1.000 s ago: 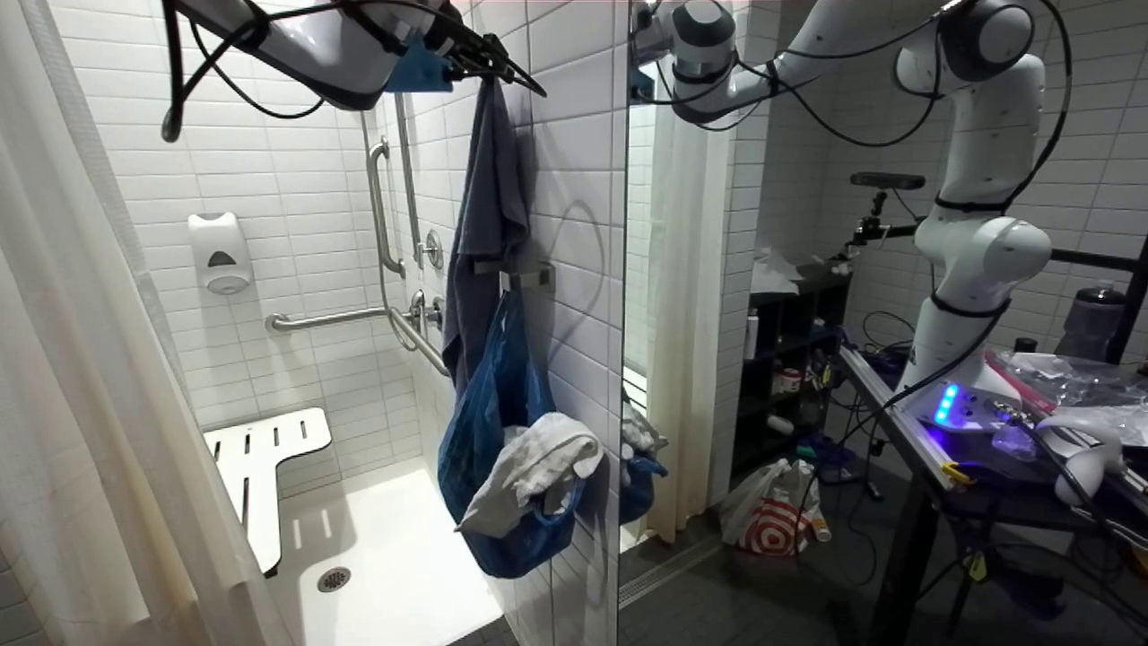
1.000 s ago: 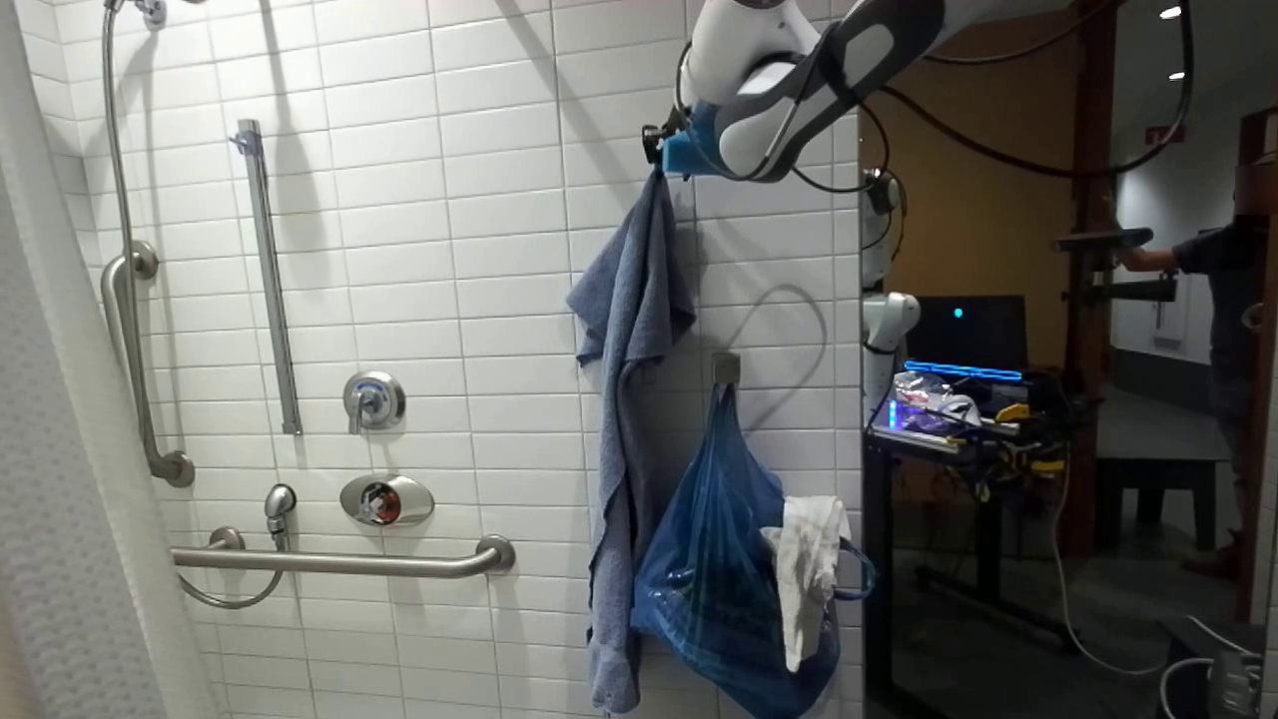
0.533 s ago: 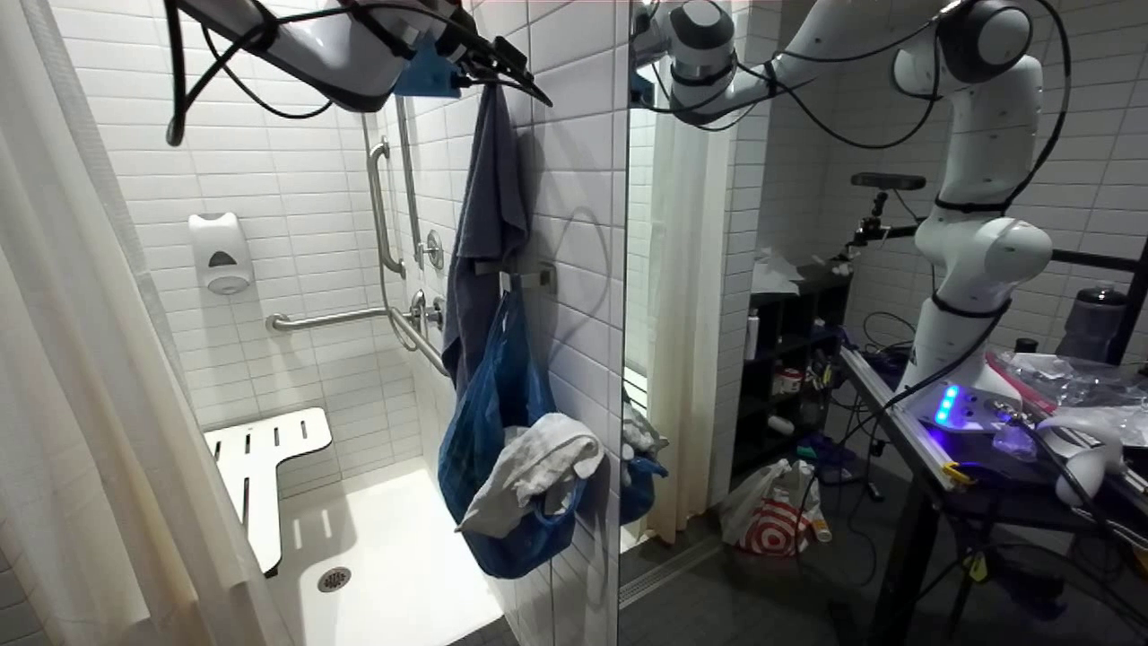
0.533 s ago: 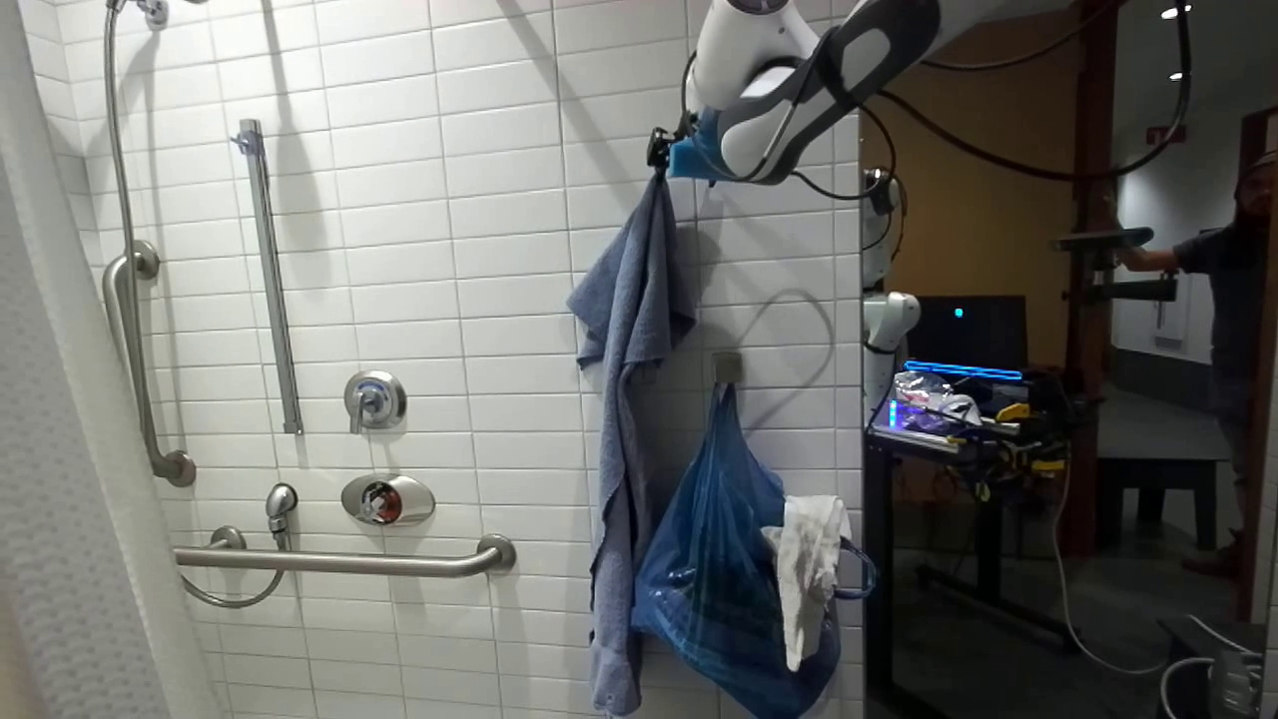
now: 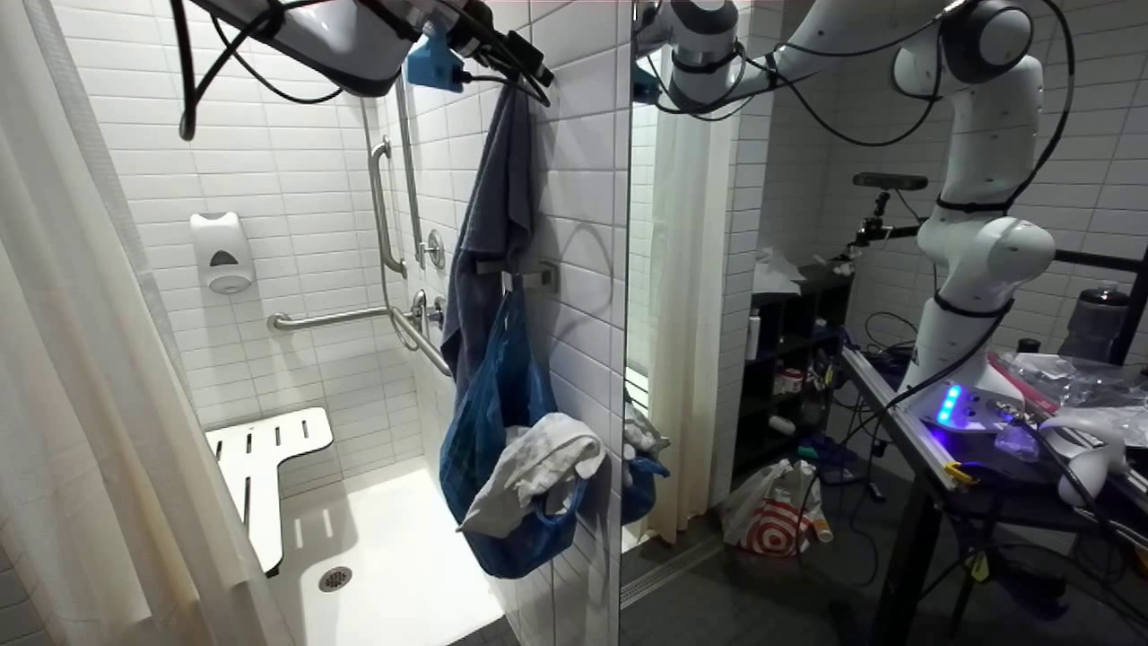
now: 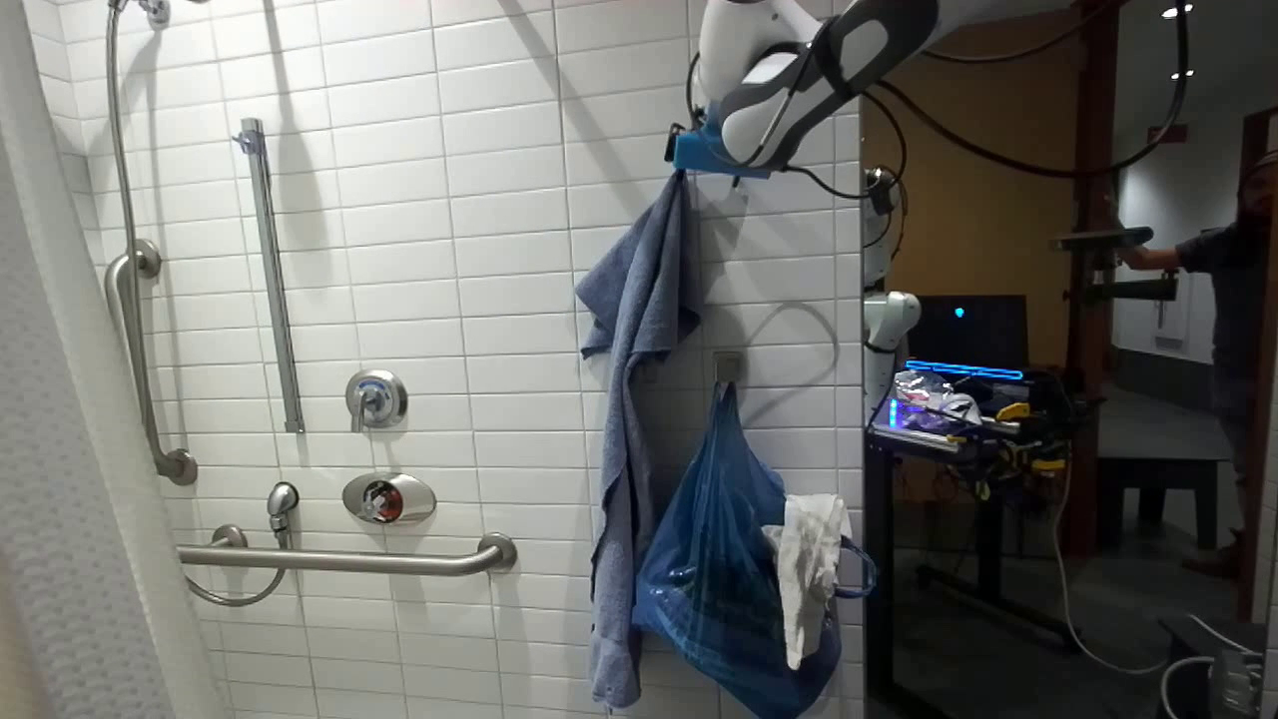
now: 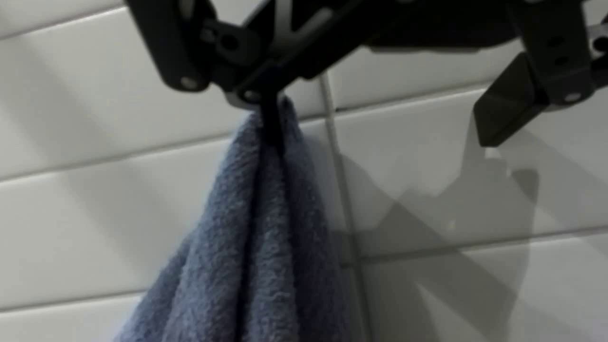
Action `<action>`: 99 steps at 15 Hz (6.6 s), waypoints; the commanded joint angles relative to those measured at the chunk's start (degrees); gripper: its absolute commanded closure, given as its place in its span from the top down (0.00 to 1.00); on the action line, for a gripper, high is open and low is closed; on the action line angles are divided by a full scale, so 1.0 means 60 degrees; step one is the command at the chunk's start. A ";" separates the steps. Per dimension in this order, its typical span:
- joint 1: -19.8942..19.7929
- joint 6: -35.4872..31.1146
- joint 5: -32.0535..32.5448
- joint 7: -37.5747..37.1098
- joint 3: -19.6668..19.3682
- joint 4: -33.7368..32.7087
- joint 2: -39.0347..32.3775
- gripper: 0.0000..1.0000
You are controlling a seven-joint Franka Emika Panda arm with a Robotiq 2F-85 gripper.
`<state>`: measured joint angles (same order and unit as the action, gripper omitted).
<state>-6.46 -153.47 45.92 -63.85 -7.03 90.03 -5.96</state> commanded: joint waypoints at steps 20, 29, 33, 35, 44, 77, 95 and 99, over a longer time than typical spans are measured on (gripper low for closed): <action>0.0461 -0.1111 0.8371 -0.4374 0.0057 0.0701 0.0979 1.00; 0.0414 -0.1392 0.8095 -0.4058 0.0009 0.0562 0.0592 1.00; 0.0426 -0.1314 0.8069 -0.4078 0.0018 0.0571 0.0507 1.00; 0.0426 -0.1315 0.8069 -0.4078 0.0018 0.0574 0.0506 1.00; 0.0428 -0.1255 0.7972 -0.4025 0.0021 0.0639 0.0490 0.99; 0.0401 -0.1558 0.7621 -0.4052 -0.0002 0.0689 0.0226 0.00; -0.0001 -0.4366 0.4505 -0.0871 0.0048 0.1921 0.0466 1.00; 0.0039 -0.5948 0.1477 0.2258 0.0304 0.3821 0.0598 1.00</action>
<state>-6.33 -185.16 63.54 -60.67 -6.87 104.30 -4.88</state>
